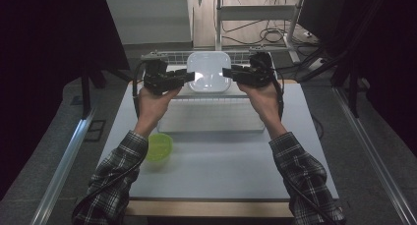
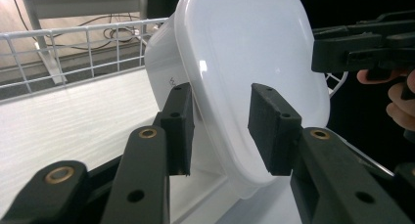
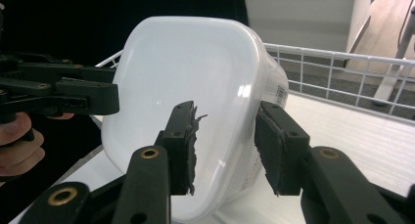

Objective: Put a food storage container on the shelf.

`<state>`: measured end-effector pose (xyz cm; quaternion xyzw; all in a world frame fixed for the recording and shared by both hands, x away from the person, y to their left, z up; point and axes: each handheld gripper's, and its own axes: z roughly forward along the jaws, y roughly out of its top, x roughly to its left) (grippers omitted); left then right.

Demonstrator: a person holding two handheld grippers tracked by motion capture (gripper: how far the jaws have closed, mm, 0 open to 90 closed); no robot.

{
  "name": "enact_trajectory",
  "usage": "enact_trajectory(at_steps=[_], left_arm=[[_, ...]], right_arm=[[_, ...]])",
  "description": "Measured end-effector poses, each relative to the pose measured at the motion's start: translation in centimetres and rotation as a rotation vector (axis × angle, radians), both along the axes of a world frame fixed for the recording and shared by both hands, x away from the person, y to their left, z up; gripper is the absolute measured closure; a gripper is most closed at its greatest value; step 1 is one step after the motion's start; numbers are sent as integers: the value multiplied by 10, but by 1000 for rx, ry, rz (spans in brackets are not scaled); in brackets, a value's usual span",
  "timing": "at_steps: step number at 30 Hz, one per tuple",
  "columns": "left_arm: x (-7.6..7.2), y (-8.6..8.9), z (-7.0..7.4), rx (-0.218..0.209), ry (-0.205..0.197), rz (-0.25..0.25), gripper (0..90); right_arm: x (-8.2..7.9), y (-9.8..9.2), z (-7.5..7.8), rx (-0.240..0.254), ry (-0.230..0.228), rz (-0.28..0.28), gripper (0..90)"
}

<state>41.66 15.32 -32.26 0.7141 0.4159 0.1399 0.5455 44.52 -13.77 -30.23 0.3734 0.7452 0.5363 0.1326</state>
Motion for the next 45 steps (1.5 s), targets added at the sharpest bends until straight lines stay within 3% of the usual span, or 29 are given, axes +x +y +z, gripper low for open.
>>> enact_trajectory(at_steps=[10, 19, 30, 35, 37, 41, 45], left_arm=[[11, 1, 0, -30, 32, -8, 601], [20, 2, -3, -52, 57, -6, 529], [29, -4, 0, 48, 7, 83, 476], [30, -5, 1, 69, -2, 94, 444], [28, -6, 2, 84, -15, 87, 412], [22, -5, 2, 73, -33, 50, 333], [14, -7, 0, 91, -40, 13, 211]], right_arm=[[8, 2, -3, -6, 9, -17, 563], [14, 7, -6, -20, 24, -48, 508], [18, 10, -7, -36, 5, -92, 494], [18, 9, -7, -31, 8, -94, 452], [17, 7, -7, -31, 0, -84, 420], [12, 2, -8, -19, -10, -58, 360], [6, -5, -10, 7, -3, -26, 309]])
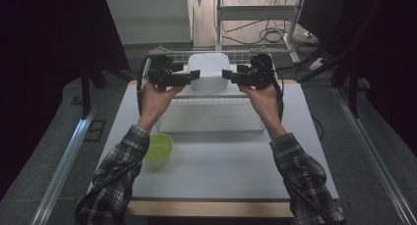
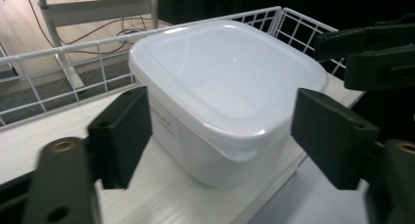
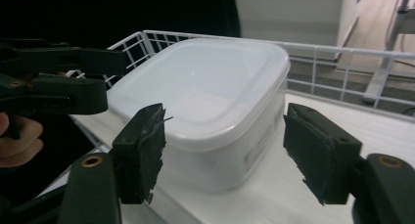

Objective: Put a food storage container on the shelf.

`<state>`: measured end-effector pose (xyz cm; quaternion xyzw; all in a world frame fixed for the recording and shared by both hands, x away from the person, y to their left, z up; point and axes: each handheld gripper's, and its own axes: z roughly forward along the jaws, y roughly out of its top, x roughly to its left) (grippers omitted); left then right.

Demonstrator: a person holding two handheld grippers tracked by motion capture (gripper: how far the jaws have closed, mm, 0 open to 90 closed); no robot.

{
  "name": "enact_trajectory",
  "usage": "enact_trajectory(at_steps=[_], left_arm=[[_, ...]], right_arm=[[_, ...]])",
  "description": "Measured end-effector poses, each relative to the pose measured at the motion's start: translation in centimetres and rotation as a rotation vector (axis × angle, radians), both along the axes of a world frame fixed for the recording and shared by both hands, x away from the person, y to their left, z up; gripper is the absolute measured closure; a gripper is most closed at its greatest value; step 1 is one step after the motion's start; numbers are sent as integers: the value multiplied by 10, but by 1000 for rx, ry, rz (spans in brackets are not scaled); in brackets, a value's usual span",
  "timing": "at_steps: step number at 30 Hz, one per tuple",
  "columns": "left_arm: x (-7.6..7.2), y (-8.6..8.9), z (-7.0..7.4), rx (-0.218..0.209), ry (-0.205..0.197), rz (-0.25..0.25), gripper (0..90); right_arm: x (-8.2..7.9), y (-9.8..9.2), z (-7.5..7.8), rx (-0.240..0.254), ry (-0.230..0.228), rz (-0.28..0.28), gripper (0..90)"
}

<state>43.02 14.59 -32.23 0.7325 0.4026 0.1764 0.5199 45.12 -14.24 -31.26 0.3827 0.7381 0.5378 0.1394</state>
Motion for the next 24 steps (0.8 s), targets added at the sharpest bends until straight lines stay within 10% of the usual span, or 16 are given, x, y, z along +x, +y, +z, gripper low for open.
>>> enact_trajectory(at_steps=[24], left_arm=[[-77, 3, -34, 34, -61, -141, 36]], right_arm=[[-62, -12, -25, -38, -46, 124, 123]])
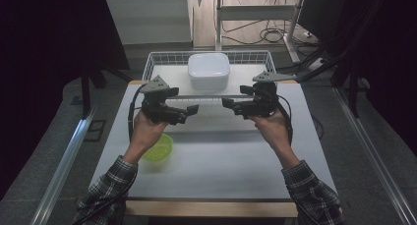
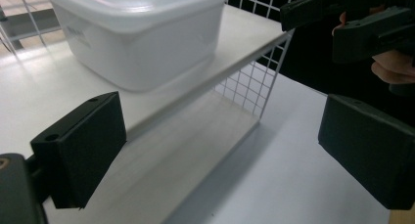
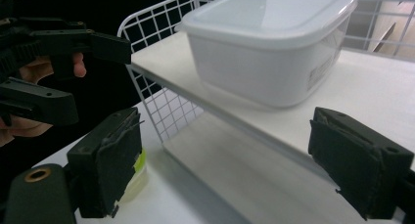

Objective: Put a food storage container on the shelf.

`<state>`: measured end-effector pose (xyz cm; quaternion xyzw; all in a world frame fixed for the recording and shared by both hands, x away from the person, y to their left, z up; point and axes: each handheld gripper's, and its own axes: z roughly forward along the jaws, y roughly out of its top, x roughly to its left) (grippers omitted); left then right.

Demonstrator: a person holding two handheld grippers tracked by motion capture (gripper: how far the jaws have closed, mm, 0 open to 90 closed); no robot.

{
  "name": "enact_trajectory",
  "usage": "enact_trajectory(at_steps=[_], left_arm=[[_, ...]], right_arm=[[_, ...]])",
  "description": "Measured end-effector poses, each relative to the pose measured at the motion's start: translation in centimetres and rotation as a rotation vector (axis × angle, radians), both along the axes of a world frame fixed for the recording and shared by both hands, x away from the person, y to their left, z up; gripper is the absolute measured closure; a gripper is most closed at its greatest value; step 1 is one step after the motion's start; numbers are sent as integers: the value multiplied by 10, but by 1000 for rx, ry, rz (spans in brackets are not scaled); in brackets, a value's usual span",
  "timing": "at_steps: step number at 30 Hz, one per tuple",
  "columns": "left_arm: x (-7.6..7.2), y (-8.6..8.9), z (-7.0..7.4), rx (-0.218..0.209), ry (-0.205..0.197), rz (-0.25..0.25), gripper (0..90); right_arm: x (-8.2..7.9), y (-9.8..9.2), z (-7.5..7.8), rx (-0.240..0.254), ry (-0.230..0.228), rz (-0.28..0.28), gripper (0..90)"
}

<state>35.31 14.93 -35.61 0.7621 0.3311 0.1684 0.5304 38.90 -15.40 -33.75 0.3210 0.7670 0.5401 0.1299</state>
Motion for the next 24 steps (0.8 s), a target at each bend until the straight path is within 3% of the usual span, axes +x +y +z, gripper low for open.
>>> enact_trajectory(at_steps=[5, 11, 24], left_arm=[[-13, 0, -14, 6, -2, -3, 37], [-26, 1, -28, 0, 4, -4, 32], [-42, 8, -59, 20, 5, -27, 48]], right_arm=[[-10, -5, -12, -17, 12, 15, 99], [-20, -10, -26, -61, -10, 17, 75], [-41, -15, -54, -117, -13, 36, 37]])
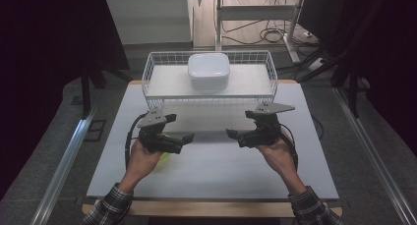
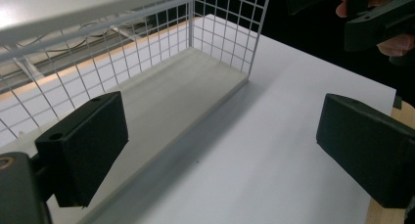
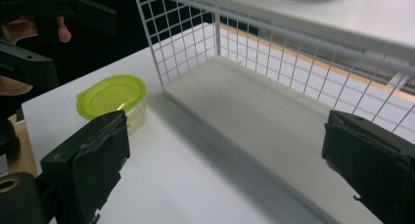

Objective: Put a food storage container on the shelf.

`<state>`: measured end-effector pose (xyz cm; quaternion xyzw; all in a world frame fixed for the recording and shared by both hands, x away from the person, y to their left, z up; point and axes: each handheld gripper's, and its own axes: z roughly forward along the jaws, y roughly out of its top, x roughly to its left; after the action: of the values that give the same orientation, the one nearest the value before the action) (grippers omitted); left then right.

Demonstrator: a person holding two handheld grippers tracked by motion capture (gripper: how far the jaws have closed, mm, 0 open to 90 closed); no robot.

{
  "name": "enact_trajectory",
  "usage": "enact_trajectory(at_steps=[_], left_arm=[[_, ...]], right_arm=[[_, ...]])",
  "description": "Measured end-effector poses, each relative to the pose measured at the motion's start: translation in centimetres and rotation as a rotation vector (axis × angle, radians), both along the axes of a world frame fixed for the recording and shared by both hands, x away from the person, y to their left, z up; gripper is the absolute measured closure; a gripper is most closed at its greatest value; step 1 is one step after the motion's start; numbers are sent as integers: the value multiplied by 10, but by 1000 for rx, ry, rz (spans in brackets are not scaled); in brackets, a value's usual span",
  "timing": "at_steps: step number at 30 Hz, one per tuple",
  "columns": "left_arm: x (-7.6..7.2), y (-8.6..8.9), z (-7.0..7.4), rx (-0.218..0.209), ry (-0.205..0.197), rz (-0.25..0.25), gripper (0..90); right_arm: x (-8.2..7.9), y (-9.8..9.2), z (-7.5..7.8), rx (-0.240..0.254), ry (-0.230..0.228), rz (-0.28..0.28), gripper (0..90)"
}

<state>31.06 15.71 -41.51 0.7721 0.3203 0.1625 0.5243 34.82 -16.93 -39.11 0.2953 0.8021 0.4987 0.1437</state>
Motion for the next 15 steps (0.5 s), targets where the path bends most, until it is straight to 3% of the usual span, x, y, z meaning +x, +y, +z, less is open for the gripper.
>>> enact_trajectory(at_steps=[15], left_arm=[[-22, -3, -35, 34, 6, -36, 45]], right_arm=[[-26, -14, -35, 4, 14, 13, 41]])
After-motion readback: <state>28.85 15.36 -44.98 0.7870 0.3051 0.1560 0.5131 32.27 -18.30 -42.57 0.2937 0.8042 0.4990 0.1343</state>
